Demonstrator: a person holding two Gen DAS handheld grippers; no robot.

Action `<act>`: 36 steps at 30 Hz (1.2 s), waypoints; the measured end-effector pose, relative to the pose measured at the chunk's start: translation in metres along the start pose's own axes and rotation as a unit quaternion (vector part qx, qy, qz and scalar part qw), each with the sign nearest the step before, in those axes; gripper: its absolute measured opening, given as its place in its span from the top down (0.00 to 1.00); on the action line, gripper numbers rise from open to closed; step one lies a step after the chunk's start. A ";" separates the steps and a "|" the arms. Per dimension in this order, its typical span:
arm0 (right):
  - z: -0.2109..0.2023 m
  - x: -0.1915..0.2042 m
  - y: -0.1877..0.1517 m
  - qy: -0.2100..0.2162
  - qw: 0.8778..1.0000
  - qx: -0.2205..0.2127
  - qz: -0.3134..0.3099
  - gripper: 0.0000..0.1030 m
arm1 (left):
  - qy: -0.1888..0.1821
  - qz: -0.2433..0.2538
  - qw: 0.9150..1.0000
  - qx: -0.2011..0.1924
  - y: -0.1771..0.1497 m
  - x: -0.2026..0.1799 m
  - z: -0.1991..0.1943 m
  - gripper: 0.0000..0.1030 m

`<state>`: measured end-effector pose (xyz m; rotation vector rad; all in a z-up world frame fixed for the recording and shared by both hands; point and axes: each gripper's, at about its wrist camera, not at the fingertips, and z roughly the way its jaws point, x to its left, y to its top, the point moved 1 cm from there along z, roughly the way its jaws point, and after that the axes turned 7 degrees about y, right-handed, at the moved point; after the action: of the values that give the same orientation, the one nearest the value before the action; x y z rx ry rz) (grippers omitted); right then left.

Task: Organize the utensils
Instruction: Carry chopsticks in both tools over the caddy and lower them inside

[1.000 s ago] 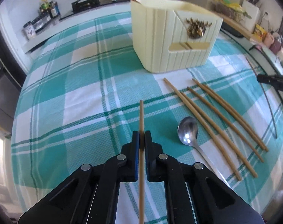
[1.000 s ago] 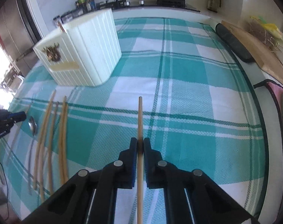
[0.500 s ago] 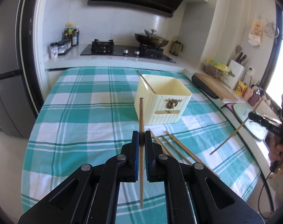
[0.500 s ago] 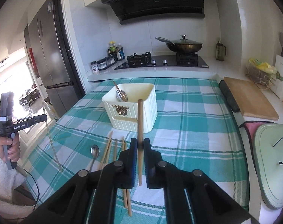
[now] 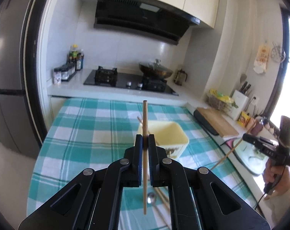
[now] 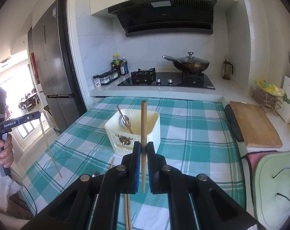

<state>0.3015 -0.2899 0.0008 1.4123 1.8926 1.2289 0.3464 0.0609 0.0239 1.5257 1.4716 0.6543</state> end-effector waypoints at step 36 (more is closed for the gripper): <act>0.148 -0.024 0.059 0.022 0.998 0.059 0.017 0.57 | 0.029 0.022 0.986 0.163 -0.025 -0.014 0.138 0.29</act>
<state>0.4563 -0.2529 -0.0236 1.4941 2.0092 1.1900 0.4494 0.0129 -0.0586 1.8045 1.6542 0.5021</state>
